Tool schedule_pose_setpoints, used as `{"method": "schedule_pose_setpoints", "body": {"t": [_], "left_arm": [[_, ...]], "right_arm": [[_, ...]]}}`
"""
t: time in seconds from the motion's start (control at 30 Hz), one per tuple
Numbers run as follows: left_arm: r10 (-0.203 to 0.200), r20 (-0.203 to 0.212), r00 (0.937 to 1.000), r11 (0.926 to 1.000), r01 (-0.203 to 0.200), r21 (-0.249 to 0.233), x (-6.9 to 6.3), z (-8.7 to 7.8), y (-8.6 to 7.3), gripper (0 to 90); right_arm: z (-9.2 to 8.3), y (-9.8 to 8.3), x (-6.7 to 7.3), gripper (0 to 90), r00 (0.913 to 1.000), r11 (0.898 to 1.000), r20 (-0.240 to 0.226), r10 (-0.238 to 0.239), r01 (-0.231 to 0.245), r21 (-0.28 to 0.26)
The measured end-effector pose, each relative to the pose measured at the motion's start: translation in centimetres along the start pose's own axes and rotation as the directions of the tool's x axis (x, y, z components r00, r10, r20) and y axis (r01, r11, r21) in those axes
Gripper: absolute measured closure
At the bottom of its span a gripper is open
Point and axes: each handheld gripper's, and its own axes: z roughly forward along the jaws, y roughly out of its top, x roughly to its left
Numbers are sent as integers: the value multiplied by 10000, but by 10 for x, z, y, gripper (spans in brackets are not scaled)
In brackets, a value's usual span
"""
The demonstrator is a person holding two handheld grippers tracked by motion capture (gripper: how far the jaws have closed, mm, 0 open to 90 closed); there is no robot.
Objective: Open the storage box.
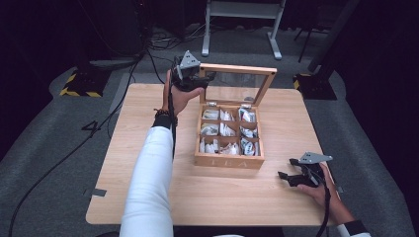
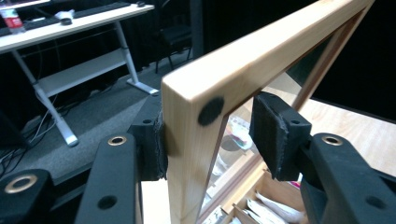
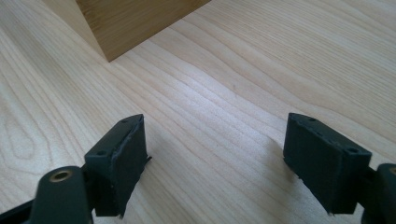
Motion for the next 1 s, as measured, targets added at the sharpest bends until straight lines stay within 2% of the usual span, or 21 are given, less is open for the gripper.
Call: {"method": "schedule_pose_setpoints", "body": {"t": [0.03, 0.2, 0.33, 0.57, 0.67, 0.8, 0.9, 1.0], "left_arm": [[-11, -289, 9996, 9997, 18, 234, 2, 4, 0, 508], [-209, -346, 9992, 9997, 214, 148, 6, 8, -1, 515], [-152, -456, 9988, 9996, 162, 224, 7, 11, 0, 514], [-323, -948, 9950, 9987, 359, 365, 8, 21, 5, 482], [-296, -986, 9947, 9986, 337, 409, 10, 23, 5, 480], [-489, -1058, 9932, 9970, 549, 543, 16, 27, 3, 516], [-514, -1327, 9898, 9936, 640, 926, 21, 33, -2, 548], [-674, -1270, 9896, 9922, 798, 954, 25, 37, -7, 572]], "right_arm": [[0, 0, 0, 217, 10000, 10000, 17, -10, 10, 2], [0, 0, 0, 215, 10000, 10000, 31, -15, 15, 0], [0, 0, 0, 215, 10000, 10000, 30, -22, 22, 2], [0, 0, 0, 215, 10000, 10000, 31, -13, 13, 0], [0, 0, 0, 215, 10000, 10000, 38, -12, 12, 0], [0, 0, 1, 215, 10000, 10000, 34, 17, -17, -8], [0, 0, 1, 215, 10000, 10000, 34, 18, -18, -11], [0, 0, 1, 215, 10000, 10000, 38, 25, -25, -10]]}}
